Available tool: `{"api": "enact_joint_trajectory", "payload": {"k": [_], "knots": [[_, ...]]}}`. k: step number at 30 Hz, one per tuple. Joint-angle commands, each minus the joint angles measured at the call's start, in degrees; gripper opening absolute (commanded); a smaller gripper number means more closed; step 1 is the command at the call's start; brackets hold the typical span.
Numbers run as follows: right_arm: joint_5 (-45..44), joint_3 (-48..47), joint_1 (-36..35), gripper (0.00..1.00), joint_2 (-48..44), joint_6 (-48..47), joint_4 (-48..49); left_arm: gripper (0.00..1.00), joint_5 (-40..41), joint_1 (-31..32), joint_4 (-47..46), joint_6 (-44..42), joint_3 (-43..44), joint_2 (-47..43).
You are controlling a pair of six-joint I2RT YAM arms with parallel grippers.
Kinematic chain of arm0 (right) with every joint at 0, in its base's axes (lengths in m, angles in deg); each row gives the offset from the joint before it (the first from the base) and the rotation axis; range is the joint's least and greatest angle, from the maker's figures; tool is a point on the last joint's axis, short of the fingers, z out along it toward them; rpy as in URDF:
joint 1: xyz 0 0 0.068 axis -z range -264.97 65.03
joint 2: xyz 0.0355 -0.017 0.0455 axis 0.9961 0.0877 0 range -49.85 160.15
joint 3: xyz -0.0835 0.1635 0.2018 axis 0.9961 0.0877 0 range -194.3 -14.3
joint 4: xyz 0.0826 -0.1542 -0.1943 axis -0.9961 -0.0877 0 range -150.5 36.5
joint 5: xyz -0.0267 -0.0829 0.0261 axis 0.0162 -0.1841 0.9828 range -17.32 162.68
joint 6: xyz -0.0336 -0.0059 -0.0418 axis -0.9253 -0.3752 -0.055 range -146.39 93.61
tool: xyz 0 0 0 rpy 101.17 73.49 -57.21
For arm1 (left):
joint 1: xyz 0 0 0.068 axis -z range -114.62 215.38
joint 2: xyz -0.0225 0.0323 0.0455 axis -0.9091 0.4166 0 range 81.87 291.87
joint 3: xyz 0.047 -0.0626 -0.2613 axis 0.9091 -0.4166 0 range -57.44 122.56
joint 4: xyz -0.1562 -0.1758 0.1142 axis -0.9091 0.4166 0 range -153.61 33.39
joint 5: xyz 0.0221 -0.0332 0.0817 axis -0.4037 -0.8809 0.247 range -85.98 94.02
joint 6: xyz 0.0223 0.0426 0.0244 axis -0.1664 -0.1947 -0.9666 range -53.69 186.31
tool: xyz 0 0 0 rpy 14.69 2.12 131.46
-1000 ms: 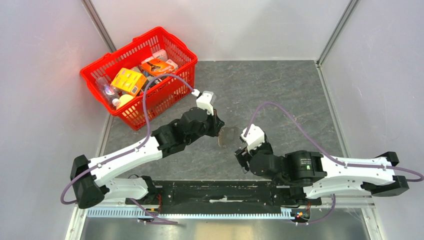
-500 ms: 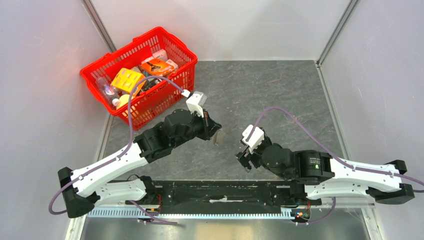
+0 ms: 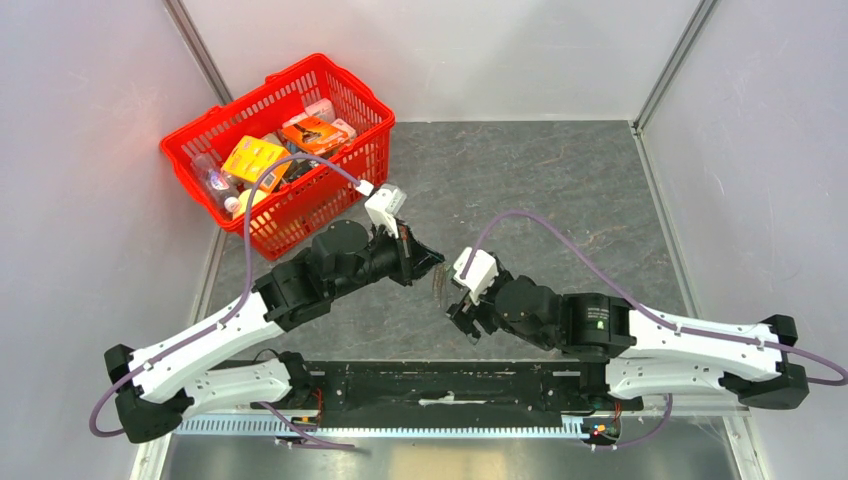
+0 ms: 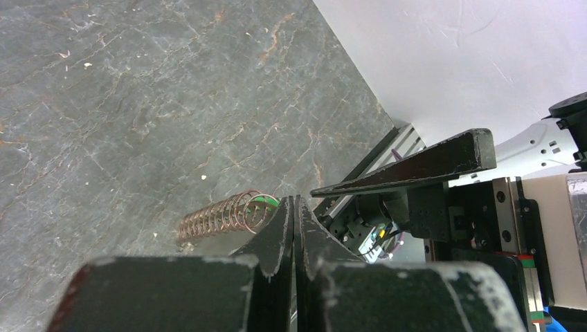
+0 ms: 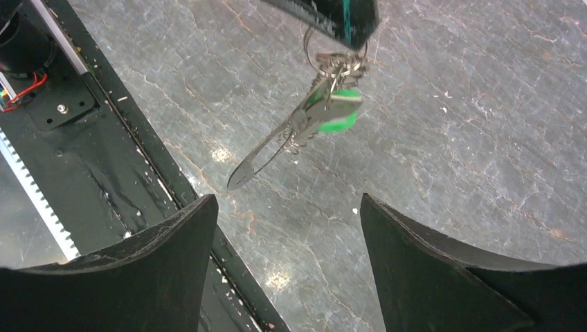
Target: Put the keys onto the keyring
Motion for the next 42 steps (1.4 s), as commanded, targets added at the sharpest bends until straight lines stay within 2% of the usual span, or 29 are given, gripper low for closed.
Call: {"api": "enact_joint_trajectory", "payload": {"k": [1, 8, 14, 18, 25, 30, 36, 40, 42], "knots": [[0.01, -3.12, 0.61, 0.83, 1.14, 0.45, 5.18, 0.02, -1.21, 0.03, -2.69, 1.57, 0.77, -1.31], [1.14, -2.91, 0.72, 0.82, 0.18, 2.96, 6.29, 0.02, -0.63, 0.03, -2.29, 1.12, 0.74, -1.51], [-1.21, -2.91, 0.69, 0.82, 2.52, 4.46, 6.68, 0.02, -1.02, -0.03, -3.08, 1.41, 0.64, -1.43], [-2.17, -2.52, 0.69, 0.79, 3.25, 4.28, 6.96, 0.02, -2.06, 0.03, -3.08, 1.86, 0.95, -1.85], [-0.74, -2.33, 1.72, 0.63, 2.94, 4.18, 7.60, 0.02, -5.01, -0.01, -4.00, 3.01, 1.47, -2.99], [0.31, -2.39, 2.76, 0.41, 3.25, 4.52, 8.13, 0.02, -6.17, 0.03, -4.66, 3.87, 1.00, -3.63], [1.93, -2.35, 4.01, 0.22, 2.76, 4.79, 8.94, 0.02, -6.91, 0.02, -5.02, 4.37, 0.64, -4.46], [3.52, -1.88, 4.90, 0.01, 2.45, 5.59, 9.65, 0.02, -6.84, -0.02, -4.94, 4.38, 0.56, -4.81], [3.81, -1.67, 5.37, 0.00, 2.19, 6.20, 9.88, 0.02, -6.68, 0.05, -4.80, 4.22, 0.51, -4.89]]}}
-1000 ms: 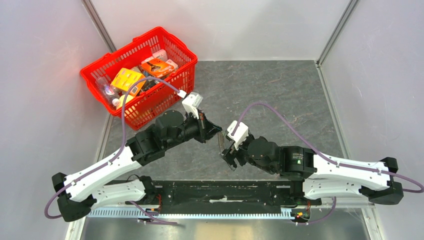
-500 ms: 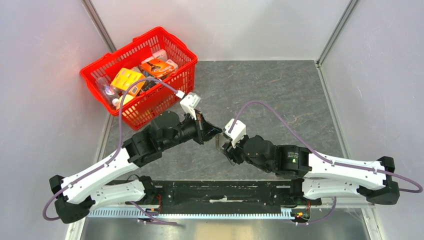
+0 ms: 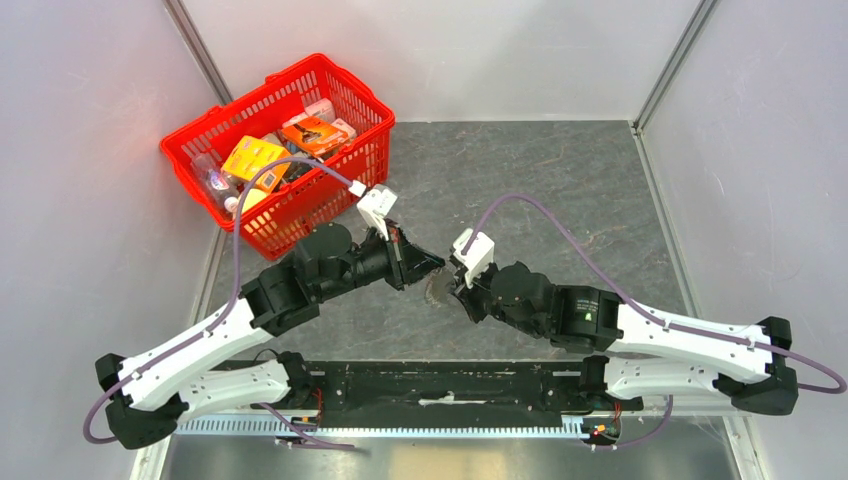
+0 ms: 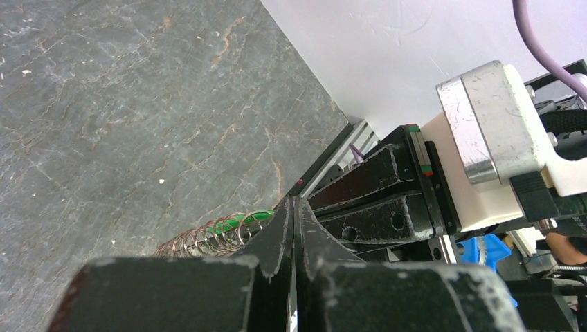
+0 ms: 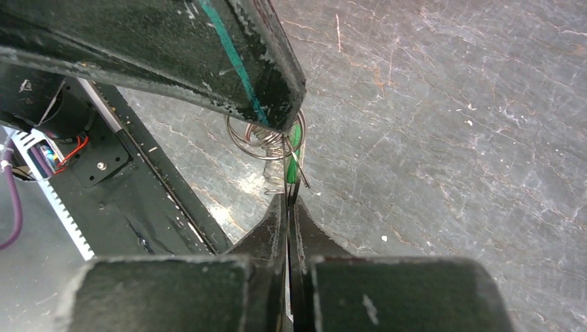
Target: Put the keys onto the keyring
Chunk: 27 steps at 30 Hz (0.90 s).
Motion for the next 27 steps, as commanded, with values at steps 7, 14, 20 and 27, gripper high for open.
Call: {"api": "enact_joint_trajectory", "payload": {"k": [7, 14, 20, 27], "knots": [[4.57, -0.63, 3.65, 0.00, -0.47, 4.43, 3.68, 0.24, 2.19, 0.05, -1.55, 0.06, -0.03, -1.90], [7.79, -0.83, 7.37, 0.00, 1.40, 7.25, 4.28, 0.52, 7.61, -0.02, -0.70, -1.55, -1.28, -4.75], [10.86, -0.86, 12.71, 0.00, 3.83, 11.69, 5.17, 0.58, 10.94, -0.07, 1.73, -3.16, -1.55, -6.75], [21.72, 1.73, 24.04, 0.00, 8.73, 23.98, 11.97, 0.58, 11.75, -0.02, 2.58, -2.82, -3.97, -9.09]]}}
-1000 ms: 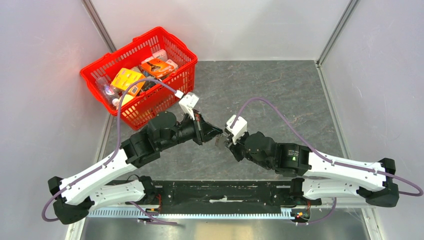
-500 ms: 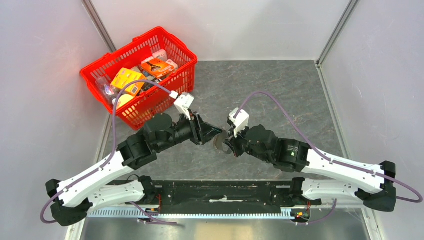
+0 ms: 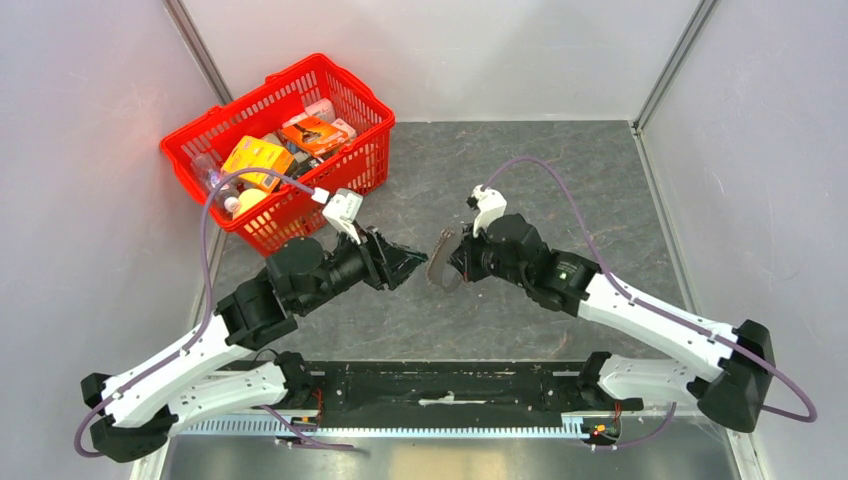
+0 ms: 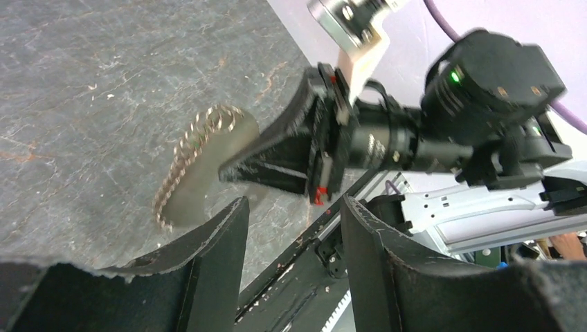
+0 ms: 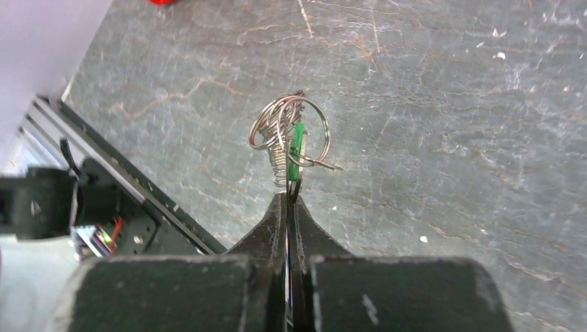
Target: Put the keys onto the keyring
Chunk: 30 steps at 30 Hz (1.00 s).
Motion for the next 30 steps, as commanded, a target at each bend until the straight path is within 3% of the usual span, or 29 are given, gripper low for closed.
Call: {"api": "enact_joint_trajectory", "payload": {"k": [1, 7, 12, 18, 30], "knots": [[10.19, 2.13, 7.14, 0.00, 2.78, 11.35, 9.75, 0.58, 1.85, -0.03, 0.72, -1.58, -2.09, -1.79], [22.52, 7.38, 16.97, 0.00, 8.64, 23.20, 23.83, 0.57, 1.63, 0.00, 0.63, -0.63, -4.75, -4.92], [28.72, 9.81, 20.12, 0.00, 16.41, 30.48, 35.55, 0.56, 1.75, 0.01, 0.92, -0.45, -6.11, -6.62], [30.74, 11.55, 21.35, 0.00, 24.77, 36.27, 46.28, 0.56, 0.84, 0.00, 0.92, -0.10, -6.75, -6.96], [30.38, 16.33, 25.08, 0.00, 35.72, 43.02, 55.44, 0.55, -0.08, -0.07, 0.34, 0.43, -8.41, -6.98]]}}
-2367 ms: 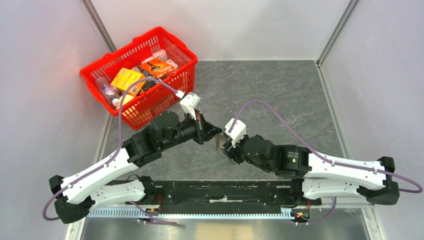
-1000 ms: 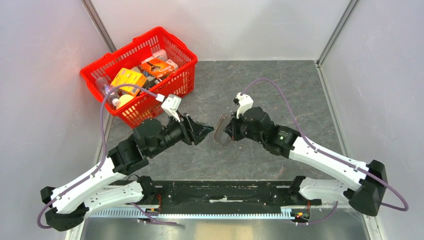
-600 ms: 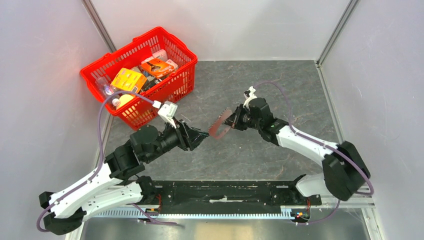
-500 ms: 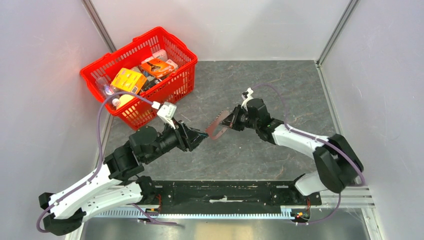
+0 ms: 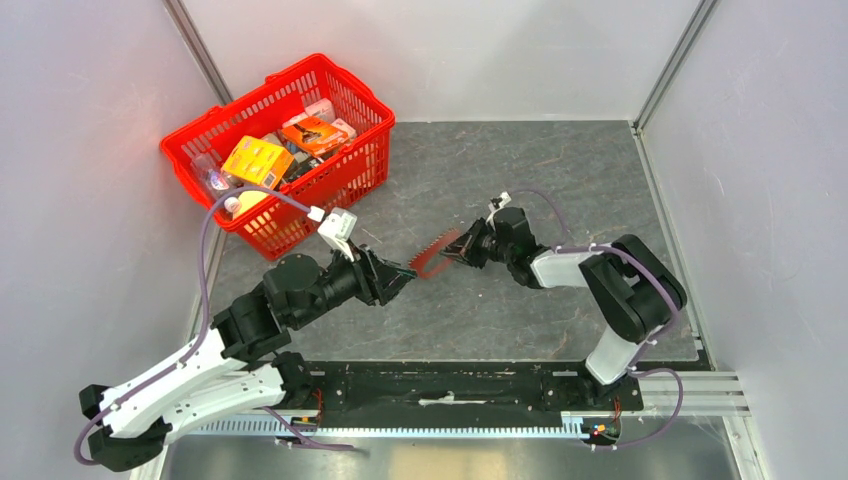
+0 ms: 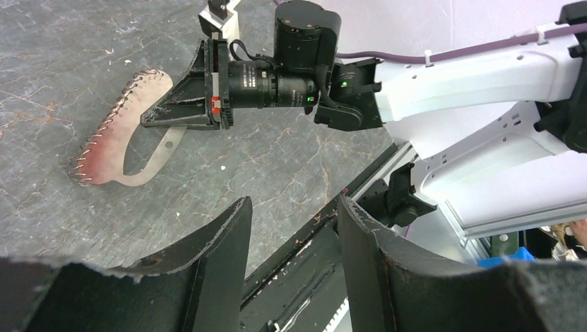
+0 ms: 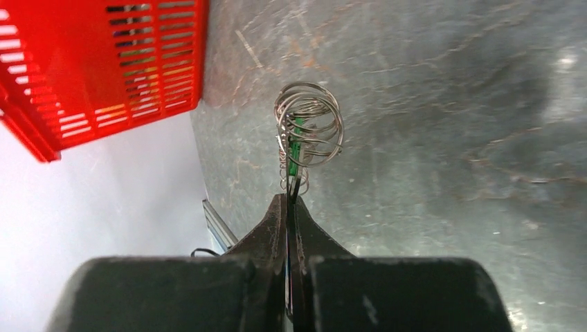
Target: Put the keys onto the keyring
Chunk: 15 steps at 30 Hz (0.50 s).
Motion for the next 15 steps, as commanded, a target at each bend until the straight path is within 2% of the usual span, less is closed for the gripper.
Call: {"api": "enact_joint_trajectory", "payload": {"k": [1, 3, 6, 11, 15], "knots": [[1.88, 1.95, 1.58, 0.00, 3.82, 4.74, 9.47, 0.55, -0.45, -0.03, -1.36, 0.45, -0.46, -0.10], [2.48, 3.00, 2.22, 0.01, 5.50, 6.08, 11.72, 0.55, -0.43, 0.01, -1.46, 0.49, -0.70, -0.03], [3.40, 4.35, 3.18, 0.09, 7.52, 7.43, 14.66, 0.55, -0.32, -0.04, -1.47, 0.58, -0.91, -0.06], [3.36, 5.56, 3.47, 0.45, 7.84, 7.07, 14.36, 0.55, -0.31, 0.02, -1.80, 0.77, -1.04, 0.21], [3.74, 6.42, 3.60, 0.61, 7.03, 7.03, 14.44, 0.55, -0.46, 0.00, -1.82, 0.84, -0.99, 0.36]]}}
